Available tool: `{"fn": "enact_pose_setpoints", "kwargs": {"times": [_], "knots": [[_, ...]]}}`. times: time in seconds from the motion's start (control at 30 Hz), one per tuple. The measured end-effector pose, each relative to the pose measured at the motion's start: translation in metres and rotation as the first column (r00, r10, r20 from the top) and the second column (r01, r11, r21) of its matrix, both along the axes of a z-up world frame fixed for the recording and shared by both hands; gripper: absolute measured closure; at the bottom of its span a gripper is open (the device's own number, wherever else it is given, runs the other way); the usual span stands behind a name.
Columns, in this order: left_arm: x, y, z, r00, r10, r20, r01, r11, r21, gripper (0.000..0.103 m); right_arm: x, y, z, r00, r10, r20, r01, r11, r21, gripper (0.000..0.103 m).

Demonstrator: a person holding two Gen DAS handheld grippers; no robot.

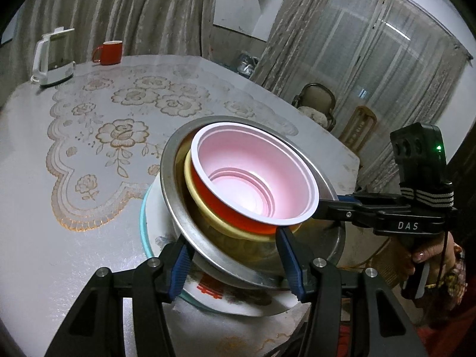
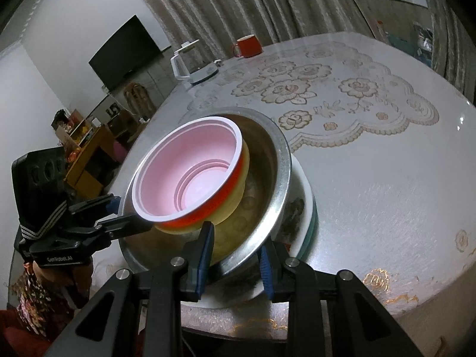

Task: Organize plates and bowls
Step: 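Lift the basin with nested bowls and carry it over the plate stack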

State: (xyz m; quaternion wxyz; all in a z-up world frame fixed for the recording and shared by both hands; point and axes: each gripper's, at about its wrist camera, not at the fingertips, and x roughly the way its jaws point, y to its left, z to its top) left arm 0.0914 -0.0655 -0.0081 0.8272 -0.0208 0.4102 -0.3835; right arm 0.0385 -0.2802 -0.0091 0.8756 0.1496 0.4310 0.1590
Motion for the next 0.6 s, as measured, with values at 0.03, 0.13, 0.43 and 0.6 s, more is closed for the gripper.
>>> {"fn": "enact_pose_setpoints", "kwargs": {"times": [0.03, 0.13, 0.43, 0.6], "knots": [[-0.0004, 0.0005, -0.0014, 1.000, 0.002, -0.005, -0.002, 1.000, 0.003, 0.048, 0.0004, 0.0001, -0.0010, 1.000, -0.002, -0.004, 0.002, 1.000, 0.002, 0.075], [-0.0013, 0.0024, -0.0058, 1.000, 0.012, -0.021, -0.012, 1.000, 0.009, 0.048, 0.0017, 0.0017, -0.0047, 1.000, -0.006, -0.015, 0.006, 1.000, 0.007, 0.075], [-0.0068, 0.0016, -0.0091, 1.000, 0.016, -0.012, -0.016, 1.000, 0.010, 0.048, 0.0040, 0.0012, -0.0096, 1.000, -0.021, -0.021, 0.021, 1.000, 0.007, 0.075], [-0.0087, 0.0012, -0.0090, 1.000, 0.018, -0.006, -0.017, 1.000, 0.013, 0.047, 0.0021, 0.0027, -0.0092, 1.000, -0.025, -0.016, 0.025, 1.000, 0.001, 0.073]]}}
